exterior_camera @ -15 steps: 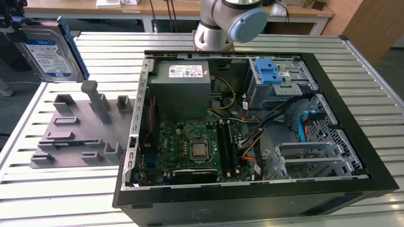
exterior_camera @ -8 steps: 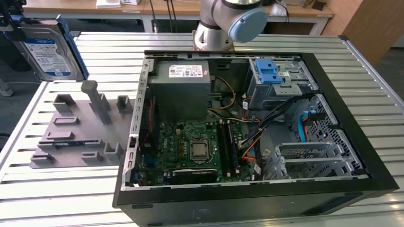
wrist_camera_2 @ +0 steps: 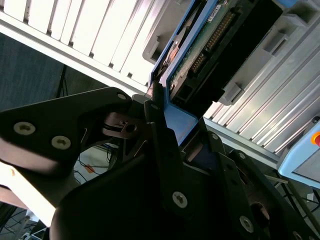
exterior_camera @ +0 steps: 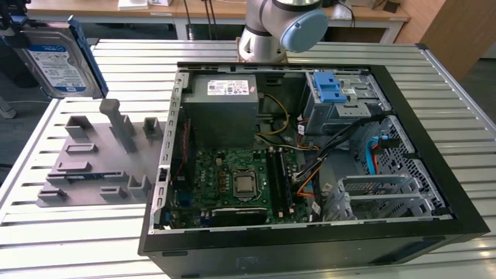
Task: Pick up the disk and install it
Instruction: 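Pick up the disk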
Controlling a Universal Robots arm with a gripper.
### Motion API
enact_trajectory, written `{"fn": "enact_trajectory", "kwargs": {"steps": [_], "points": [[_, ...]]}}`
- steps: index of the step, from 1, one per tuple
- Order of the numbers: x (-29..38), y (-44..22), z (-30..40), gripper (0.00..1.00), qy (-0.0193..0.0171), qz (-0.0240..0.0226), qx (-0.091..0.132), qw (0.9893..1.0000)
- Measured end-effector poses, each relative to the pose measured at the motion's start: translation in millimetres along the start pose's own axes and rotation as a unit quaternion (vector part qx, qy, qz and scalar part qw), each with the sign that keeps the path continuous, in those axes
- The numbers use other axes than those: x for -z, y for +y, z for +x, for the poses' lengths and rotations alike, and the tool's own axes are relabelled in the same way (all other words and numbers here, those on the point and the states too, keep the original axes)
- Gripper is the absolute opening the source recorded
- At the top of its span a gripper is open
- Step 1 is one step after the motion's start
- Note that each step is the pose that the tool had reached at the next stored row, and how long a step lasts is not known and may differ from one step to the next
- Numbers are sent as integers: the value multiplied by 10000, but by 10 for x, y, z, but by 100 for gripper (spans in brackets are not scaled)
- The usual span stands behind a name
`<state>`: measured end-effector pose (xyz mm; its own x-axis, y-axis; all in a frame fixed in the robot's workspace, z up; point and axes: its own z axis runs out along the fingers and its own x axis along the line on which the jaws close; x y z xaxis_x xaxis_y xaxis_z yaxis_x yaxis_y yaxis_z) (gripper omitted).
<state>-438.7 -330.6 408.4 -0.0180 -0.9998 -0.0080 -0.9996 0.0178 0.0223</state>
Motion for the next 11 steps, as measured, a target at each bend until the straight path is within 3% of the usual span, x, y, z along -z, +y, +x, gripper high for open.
{"fn": "enact_trajectory", "kwargs": {"steps": [11], "points": [[9,0,0,37,1,-2,0,10000]]}}
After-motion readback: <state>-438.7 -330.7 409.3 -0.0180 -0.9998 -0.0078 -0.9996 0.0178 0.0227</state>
